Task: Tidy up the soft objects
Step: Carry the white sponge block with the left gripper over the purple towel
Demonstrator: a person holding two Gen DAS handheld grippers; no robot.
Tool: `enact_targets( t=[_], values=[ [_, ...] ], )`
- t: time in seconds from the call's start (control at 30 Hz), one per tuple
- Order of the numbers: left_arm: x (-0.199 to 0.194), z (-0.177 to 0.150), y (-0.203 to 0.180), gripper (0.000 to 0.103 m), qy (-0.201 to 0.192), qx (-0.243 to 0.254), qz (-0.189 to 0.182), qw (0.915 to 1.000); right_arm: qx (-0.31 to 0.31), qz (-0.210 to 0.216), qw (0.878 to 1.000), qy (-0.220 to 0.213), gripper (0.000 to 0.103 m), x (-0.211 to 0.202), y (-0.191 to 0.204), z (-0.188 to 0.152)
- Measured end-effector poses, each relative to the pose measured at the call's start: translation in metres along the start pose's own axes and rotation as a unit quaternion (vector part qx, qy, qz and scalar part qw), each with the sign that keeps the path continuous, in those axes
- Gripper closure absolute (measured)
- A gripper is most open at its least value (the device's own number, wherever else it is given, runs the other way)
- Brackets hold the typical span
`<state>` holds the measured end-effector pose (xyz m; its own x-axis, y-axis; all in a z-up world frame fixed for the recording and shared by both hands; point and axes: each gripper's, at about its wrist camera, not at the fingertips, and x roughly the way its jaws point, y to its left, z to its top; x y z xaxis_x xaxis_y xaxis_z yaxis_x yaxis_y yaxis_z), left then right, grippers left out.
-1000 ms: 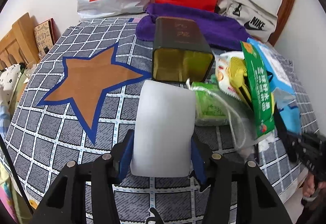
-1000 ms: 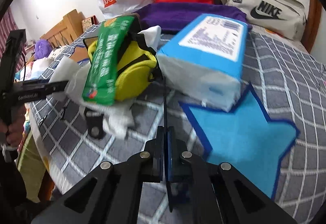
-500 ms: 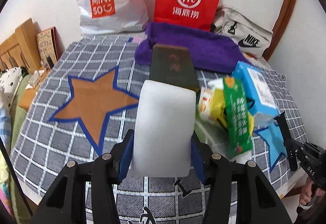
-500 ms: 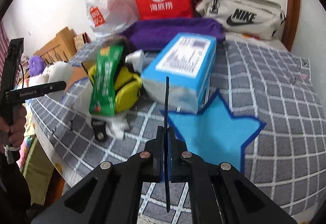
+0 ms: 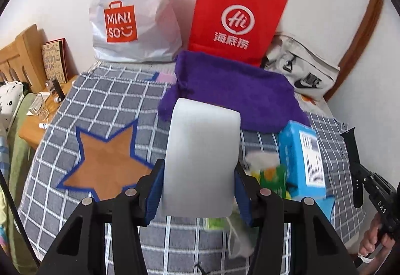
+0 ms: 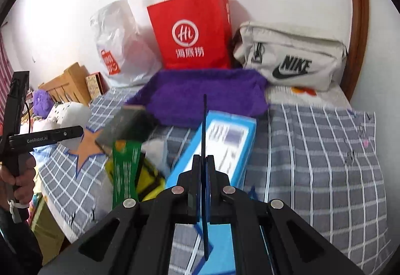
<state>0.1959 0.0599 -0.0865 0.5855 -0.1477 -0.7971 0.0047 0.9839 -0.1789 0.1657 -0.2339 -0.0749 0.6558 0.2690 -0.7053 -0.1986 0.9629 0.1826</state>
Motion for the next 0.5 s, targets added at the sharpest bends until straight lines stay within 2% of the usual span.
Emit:
enact_targets(
  t=[0.5],
  values=[
    [0.043,0.075,0.015,0.053,0.001,-0.027,0.022,0.9994,-0.011,-0.008,1.000,-0.020,0.100,0.061,-0.028,0.096]
  ],
)
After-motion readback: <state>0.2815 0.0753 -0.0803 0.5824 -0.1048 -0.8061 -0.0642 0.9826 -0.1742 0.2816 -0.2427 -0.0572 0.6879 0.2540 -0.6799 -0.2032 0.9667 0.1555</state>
